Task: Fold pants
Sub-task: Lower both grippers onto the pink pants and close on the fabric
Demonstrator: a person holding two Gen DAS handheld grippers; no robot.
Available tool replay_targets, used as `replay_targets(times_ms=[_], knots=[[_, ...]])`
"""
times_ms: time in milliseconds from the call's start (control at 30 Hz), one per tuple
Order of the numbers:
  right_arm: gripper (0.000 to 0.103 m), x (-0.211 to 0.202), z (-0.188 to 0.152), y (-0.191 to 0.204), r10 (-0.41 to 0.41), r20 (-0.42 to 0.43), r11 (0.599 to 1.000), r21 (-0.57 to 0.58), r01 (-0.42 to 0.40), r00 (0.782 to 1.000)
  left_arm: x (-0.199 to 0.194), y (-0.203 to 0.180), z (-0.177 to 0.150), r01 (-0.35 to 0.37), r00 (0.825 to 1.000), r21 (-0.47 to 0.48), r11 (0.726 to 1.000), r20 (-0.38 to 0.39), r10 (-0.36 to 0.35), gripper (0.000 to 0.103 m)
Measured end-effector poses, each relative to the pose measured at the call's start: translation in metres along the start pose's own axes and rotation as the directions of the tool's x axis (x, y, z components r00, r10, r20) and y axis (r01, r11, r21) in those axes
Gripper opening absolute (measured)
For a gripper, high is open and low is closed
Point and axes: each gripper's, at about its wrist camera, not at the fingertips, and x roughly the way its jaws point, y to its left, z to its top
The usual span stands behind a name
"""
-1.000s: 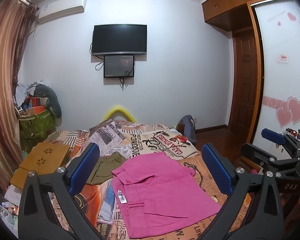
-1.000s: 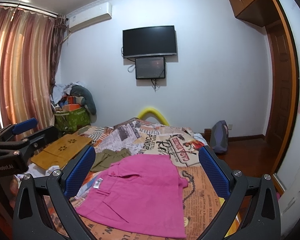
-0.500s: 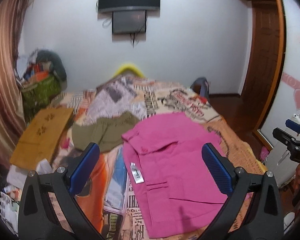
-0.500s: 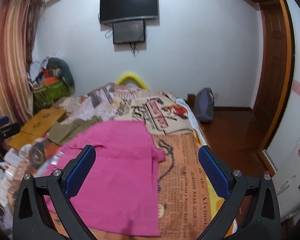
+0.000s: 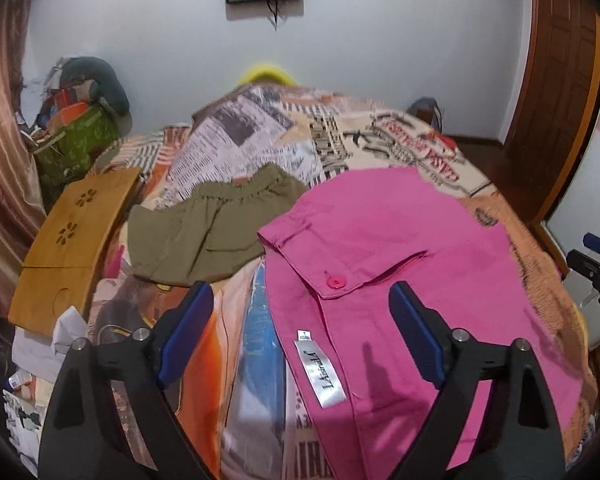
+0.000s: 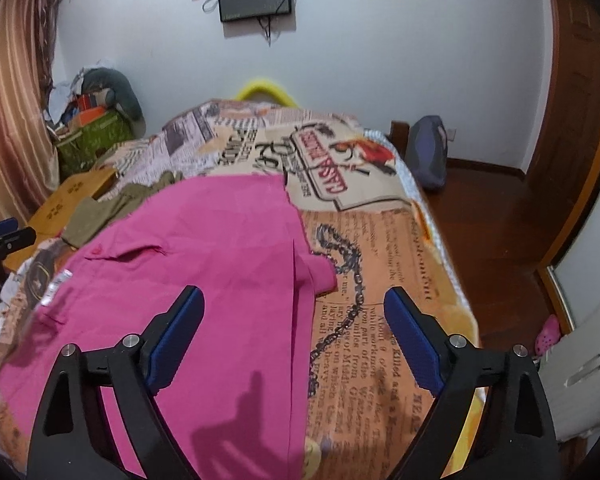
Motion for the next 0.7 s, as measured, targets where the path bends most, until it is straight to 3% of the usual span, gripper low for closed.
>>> replay_targets(times_ms=[233,367,500,633,700], knots=[[0.071,0.044,-0.001,-0.004,0.048,-0.092,0.999,-0.014,-0.050,0.995,0.055,-0.006,-0.014,0.056,0.987,0.043,0.997,-0.152,-0.049,0.052],[0.067,0.055,0.000,-0.003,0.068,-0.105,0.997,-0.035,-0.072,0.992,0.069,-0.005,-0.020,0.092,0.975,0.023,0.996,-0.206,-0.085,0.050],[0.049,0.068,0.000,-0.007,0.111,-0.147,0.993,-0.027,-0.116,0.983,0.076,-0.006,-0.020,0.137,0.964,0.001,0.991,-0.231,-0.133,0.041],[0.038,0.077,-0.001,-0.009,0.161,-0.186,0.986,-0.002,-0.164,0.969,0.081,-0.010,-0.017,0.173,0.953,-0.009,0.985,-0.251,-0.170,0.036],[0.038,0.081,-0.001,-0.007,0.174,-0.202,0.984,-0.007,-0.179,0.964,0.084,-0.010,-0.015,0.185,0.947,-0.017,0.983,-0.264,-0.183,0.035]])
